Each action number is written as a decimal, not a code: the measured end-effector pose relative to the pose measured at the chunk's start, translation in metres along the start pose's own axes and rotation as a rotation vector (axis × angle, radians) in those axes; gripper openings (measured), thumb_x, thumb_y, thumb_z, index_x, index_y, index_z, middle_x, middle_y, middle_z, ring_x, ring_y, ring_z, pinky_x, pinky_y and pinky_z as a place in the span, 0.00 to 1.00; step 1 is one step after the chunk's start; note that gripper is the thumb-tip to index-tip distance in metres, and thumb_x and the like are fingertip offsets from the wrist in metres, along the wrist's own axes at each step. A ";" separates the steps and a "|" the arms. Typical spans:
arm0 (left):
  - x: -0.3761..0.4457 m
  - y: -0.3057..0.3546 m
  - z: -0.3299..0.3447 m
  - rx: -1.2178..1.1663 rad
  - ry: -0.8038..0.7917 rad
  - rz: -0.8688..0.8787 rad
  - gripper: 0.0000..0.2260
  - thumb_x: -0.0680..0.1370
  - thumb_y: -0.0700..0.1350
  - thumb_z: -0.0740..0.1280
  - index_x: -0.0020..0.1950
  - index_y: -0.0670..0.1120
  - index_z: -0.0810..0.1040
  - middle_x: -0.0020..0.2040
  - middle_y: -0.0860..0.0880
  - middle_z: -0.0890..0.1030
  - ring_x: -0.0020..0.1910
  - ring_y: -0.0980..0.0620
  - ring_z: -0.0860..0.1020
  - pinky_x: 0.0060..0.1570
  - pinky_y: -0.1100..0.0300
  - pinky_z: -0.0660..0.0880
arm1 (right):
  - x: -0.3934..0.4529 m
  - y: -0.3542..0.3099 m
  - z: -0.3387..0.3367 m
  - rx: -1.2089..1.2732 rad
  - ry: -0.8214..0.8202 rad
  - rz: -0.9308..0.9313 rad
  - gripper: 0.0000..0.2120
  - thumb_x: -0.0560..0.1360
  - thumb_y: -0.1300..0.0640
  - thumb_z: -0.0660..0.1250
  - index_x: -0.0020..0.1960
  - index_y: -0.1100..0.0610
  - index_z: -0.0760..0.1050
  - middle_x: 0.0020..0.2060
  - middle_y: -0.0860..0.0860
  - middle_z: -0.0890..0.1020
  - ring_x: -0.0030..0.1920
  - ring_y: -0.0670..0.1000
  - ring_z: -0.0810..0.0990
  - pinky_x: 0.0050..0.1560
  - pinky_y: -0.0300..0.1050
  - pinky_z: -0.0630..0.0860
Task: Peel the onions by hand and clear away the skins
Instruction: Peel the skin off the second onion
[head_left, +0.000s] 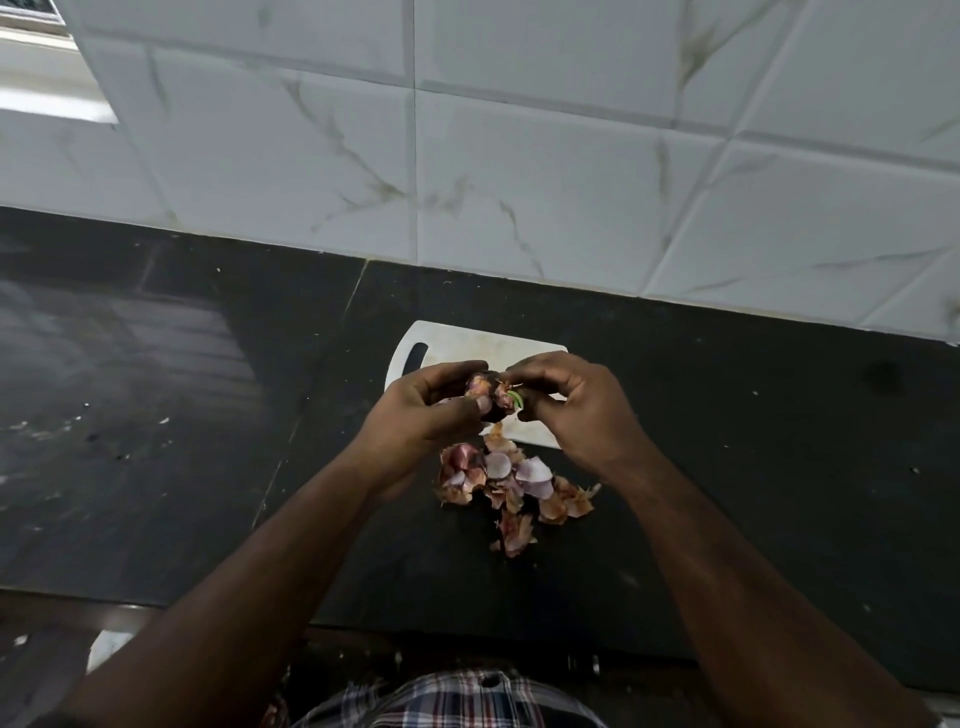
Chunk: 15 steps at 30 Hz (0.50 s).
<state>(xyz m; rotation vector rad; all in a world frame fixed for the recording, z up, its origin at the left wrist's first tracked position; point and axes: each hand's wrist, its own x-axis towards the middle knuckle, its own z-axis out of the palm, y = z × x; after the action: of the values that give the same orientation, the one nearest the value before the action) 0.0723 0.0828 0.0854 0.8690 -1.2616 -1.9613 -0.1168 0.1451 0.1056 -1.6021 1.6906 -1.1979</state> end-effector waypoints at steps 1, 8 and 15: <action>0.000 0.000 0.001 -0.037 -0.002 -0.014 0.20 0.75 0.34 0.72 0.66 0.43 0.78 0.59 0.40 0.84 0.56 0.42 0.84 0.58 0.50 0.81 | 0.000 0.000 0.000 -0.003 -0.005 -0.003 0.11 0.75 0.66 0.71 0.54 0.55 0.84 0.49 0.49 0.83 0.48 0.48 0.84 0.46 0.50 0.84; 0.006 -0.002 0.008 -0.073 -0.054 -0.042 0.18 0.76 0.35 0.69 0.66 0.39 0.77 0.56 0.40 0.84 0.53 0.45 0.84 0.57 0.50 0.81 | 0.003 -0.006 -0.008 -0.314 -0.004 -0.229 0.09 0.73 0.68 0.70 0.49 0.56 0.83 0.44 0.45 0.81 0.47 0.41 0.77 0.45 0.29 0.73; 0.018 -0.002 0.011 -0.110 -0.074 -0.053 0.13 0.81 0.33 0.63 0.64 0.39 0.78 0.54 0.40 0.84 0.52 0.45 0.84 0.50 0.53 0.83 | 0.009 -0.009 0.004 -0.274 0.060 -0.071 0.08 0.76 0.68 0.66 0.50 0.57 0.79 0.44 0.45 0.76 0.45 0.44 0.75 0.47 0.37 0.76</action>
<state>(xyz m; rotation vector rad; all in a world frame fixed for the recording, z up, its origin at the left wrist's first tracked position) 0.0527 0.0753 0.0839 0.7894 -1.1705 -2.1005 -0.1104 0.1362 0.1137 -1.8163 1.9188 -1.0945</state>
